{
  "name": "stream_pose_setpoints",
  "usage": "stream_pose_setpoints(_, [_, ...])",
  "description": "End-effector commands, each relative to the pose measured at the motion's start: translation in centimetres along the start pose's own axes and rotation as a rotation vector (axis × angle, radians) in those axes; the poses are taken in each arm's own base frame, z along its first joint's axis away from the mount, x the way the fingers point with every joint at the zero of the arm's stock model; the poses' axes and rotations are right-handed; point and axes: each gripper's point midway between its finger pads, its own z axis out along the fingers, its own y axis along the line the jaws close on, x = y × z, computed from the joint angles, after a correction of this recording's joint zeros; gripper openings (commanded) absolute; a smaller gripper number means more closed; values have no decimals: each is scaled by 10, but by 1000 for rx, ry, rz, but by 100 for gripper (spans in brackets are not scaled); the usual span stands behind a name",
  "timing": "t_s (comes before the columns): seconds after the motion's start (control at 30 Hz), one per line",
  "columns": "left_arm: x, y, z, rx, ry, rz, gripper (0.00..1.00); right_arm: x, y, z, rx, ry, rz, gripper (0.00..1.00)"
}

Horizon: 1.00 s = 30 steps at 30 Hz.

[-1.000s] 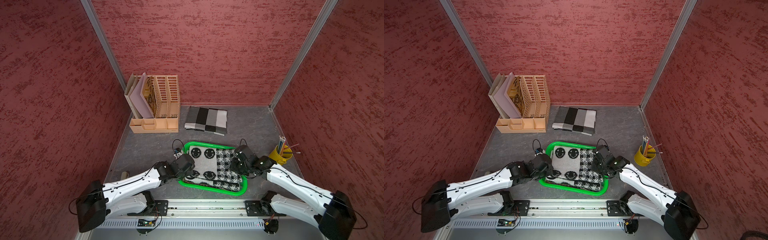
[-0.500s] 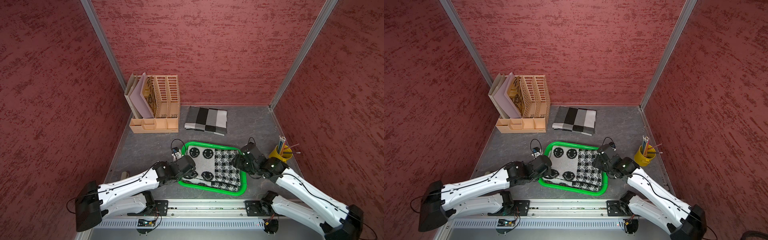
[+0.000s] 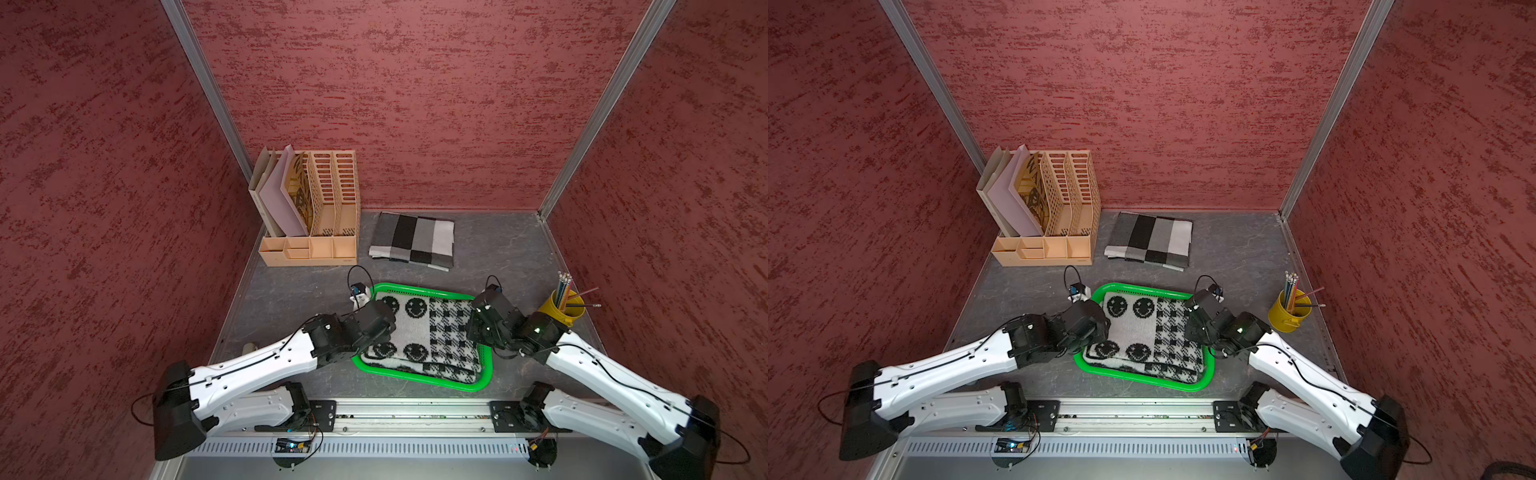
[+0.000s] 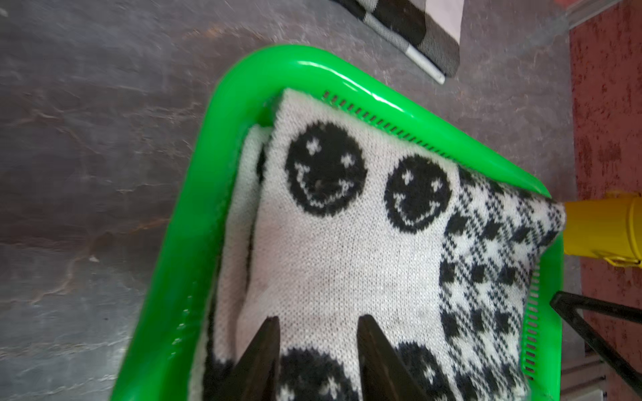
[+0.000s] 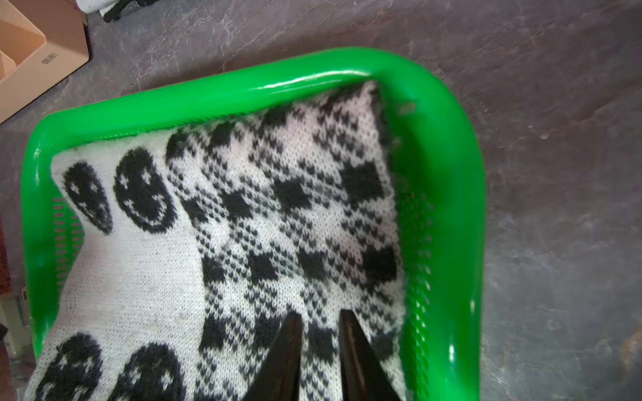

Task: Put the folded scarf in the basket
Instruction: Place the scarf in the basket, then move the scarf to the center of the board.

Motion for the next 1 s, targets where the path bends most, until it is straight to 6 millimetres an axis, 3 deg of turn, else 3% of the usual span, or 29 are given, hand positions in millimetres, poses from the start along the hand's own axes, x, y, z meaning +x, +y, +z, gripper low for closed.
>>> stream_pose_setpoints(0.0, [20,-21,18,75,93,10,35,3,10,11,-33,5,4,22])
stream_pose_setpoints(0.1, [31,-12,31,50,118,-14,29,2,10,16,-34,-3,3,23])
stream_pose_setpoints(0.27, [36,13,43,1,153,-56,26,-34,25,1,-50,-90,-23,37])
stream_pose_setpoints(0.37, [31,21,39,-17,133,-65,26,-67,29,-1,-55,-117,-10,46])
stream_pose_setpoints(0.53, [9,21,22,1,67,-73,28,-143,26,11,-78,-166,59,64])
stream_pose_setpoints(0.67, [-13,13,7,32,16,-80,29,-199,22,47,-117,-149,122,68])
stream_pose_setpoints(0.77, [-36,10,-4,46,-21,-88,31,-226,17,80,-115,-126,143,68])
stream_pose_setpoints(0.97, [-92,26,-14,54,-84,-145,36,-248,18,135,-87,-45,127,62])
